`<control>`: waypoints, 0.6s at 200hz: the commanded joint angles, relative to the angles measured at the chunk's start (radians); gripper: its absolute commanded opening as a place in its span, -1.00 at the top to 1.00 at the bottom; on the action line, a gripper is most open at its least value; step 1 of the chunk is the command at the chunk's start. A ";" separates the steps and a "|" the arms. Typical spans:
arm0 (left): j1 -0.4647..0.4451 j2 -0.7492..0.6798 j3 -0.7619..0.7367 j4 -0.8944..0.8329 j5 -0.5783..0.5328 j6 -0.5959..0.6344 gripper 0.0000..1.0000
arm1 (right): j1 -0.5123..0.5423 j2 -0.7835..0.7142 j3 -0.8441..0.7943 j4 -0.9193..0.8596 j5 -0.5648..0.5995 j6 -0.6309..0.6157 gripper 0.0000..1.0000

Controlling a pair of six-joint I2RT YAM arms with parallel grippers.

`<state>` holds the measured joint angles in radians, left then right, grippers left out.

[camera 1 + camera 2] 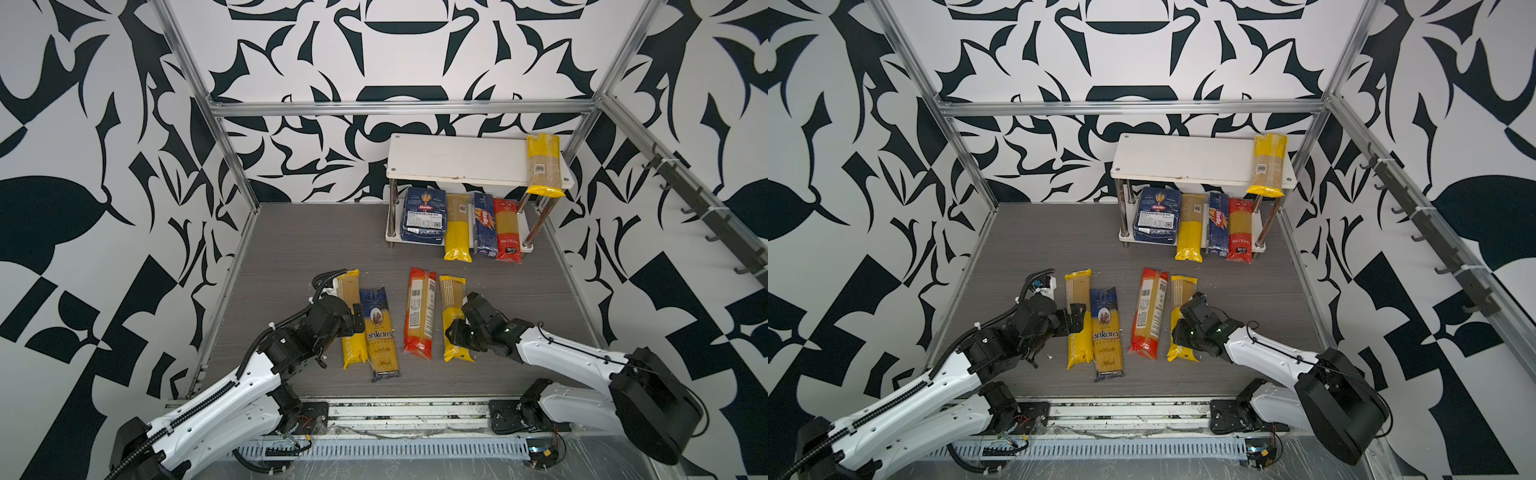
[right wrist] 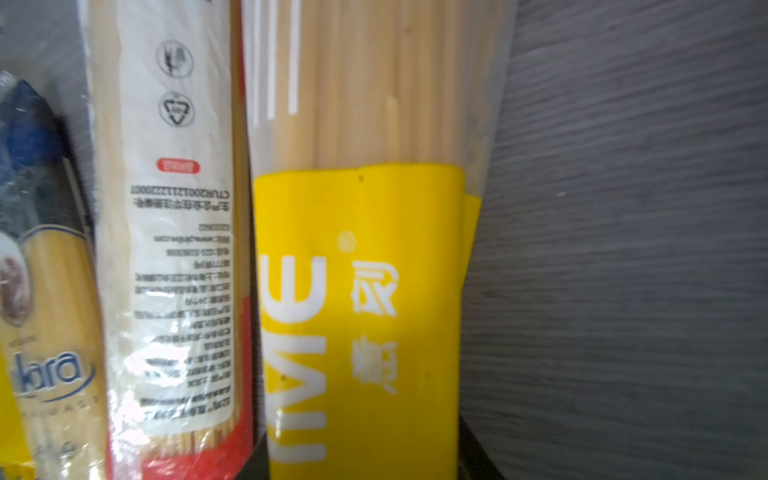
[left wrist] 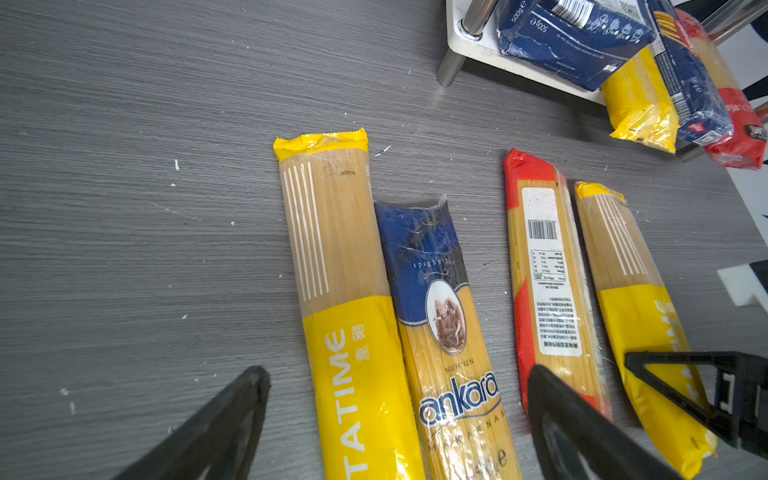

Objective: Place and organize the pasta boxes and bags onto the shelf

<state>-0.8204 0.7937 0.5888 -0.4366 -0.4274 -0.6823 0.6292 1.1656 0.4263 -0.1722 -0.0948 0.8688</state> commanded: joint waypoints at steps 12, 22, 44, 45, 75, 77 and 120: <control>-0.003 -0.006 0.046 -0.024 -0.026 0.020 -0.98 | -0.020 -0.067 -0.006 0.015 -0.127 0.019 0.71; -0.003 0.002 0.054 -0.024 -0.028 0.026 -0.98 | -0.025 -0.085 -0.008 0.024 -0.149 0.027 0.73; -0.003 0.019 0.071 -0.024 -0.029 0.032 -0.99 | -0.032 -0.117 -0.011 0.043 -0.184 0.046 0.75; -0.003 0.019 0.071 -0.025 -0.029 0.032 -0.99 | -0.032 -0.117 -0.012 0.043 -0.186 0.047 0.75; -0.003 0.037 0.072 0.002 -0.025 0.037 -0.98 | -0.036 -0.137 -0.006 0.061 -0.225 0.063 0.76; -0.003 0.037 0.072 0.004 -0.024 0.038 -0.99 | -0.036 -0.138 -0.006 0.061 -0.227 0.064 0.76; -0.003 0.067 0.098 -0.003 -0.026 0.052 -0.98 | -0.049 -0.171 -0.006 0.099 -0.274 0.081 0.79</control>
<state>-0.8204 0.8513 0.6422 -0.4393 -0.4343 -0.6464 0.5880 1.0378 0.4000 -0.1730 -0.2989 0.9302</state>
